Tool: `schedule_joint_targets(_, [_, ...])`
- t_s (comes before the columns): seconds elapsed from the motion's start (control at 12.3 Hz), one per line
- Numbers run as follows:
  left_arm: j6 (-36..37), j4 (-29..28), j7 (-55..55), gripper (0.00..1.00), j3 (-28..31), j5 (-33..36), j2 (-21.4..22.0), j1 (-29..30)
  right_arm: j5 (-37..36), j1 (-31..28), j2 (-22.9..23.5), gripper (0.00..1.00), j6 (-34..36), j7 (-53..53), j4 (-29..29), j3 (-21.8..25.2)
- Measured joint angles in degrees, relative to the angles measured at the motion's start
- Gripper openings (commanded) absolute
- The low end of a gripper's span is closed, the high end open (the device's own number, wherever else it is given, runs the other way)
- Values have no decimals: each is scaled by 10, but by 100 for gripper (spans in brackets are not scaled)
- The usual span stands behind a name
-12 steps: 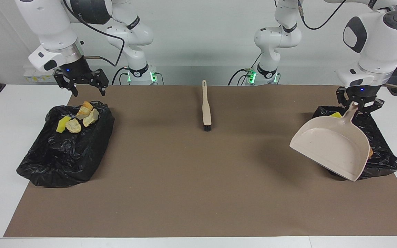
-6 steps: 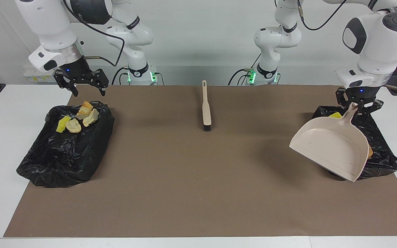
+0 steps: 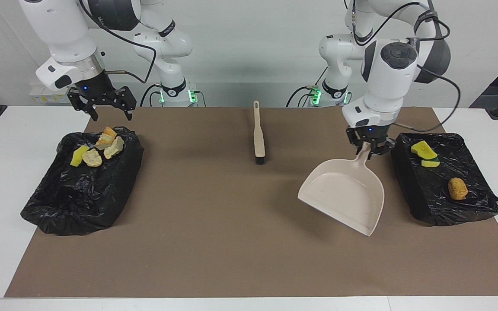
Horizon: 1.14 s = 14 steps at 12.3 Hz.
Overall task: Sweep and dump trash in bin
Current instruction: 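Bring the empty dustpan to the table center with the left gripper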
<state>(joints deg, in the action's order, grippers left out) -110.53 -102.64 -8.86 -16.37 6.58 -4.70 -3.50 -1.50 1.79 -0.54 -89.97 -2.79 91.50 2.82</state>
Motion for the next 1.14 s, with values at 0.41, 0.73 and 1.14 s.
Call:
schedule_joint_targets(0.41, [-177,-28,365,0,-157,14,-122,-41,0,0,0,100,0,0,0,0])
schedule_joint_targets(0.73, [-195,-4,520,0,-173,146,-209,-76,0,0,0,100,0,0,0,0])
schedule_joint_targets(1.14, [-189,20,601,5,-174,152,-225,-79,0,0,0,100,0,0,0,0])
